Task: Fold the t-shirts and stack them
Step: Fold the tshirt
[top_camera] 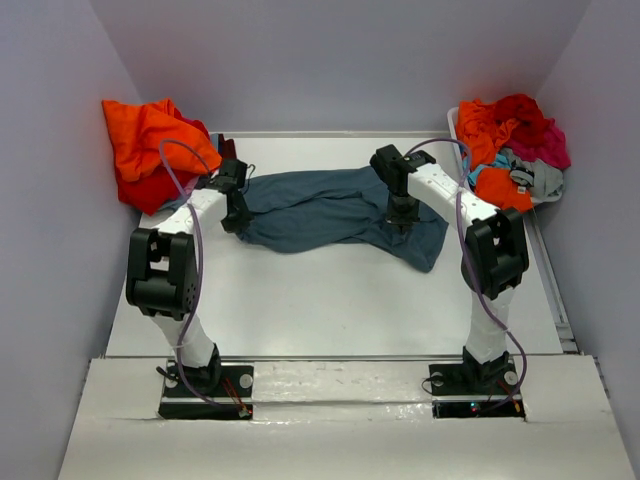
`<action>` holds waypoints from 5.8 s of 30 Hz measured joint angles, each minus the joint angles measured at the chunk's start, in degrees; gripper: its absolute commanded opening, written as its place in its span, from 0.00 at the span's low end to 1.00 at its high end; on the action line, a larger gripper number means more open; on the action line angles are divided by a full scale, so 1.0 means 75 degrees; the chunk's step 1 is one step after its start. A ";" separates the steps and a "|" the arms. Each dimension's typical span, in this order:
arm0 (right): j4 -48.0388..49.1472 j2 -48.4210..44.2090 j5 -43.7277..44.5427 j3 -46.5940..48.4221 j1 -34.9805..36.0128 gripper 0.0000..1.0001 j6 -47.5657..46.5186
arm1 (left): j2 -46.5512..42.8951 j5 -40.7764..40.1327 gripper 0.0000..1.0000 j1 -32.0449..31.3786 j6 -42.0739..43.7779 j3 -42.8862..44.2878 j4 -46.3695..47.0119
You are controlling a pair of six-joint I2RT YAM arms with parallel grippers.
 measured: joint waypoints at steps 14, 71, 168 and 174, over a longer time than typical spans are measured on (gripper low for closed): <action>0.0003 0.0000 0.0009 -0.0017 0.0000 0.07 0.0003 | 0.0178 -0.0221 0.06 0.0000 -0.0023 0.1789 -0.0344; 0.0187 -0.0810 0.0344 -0.0391 -0.0003 0.07 -0.0119 | -0.2381 0.1574 0.87 0.0000 -0.0233 -0.1373 -0.1868; 0.0361 -0.2218 0.0921 -0.1102 -0.0003 0.07 0.0000 | -0.3200 0.2151 0.06 0.0915 -0.0458 -0.2556 -0.1081; 0.0210 -0.2876 0.1416 -0.1096 -0.0003 0.07 0.0265 | -0.3200 0.2028 0.06 0.0982 -0.0487 -0.2439 -0.1230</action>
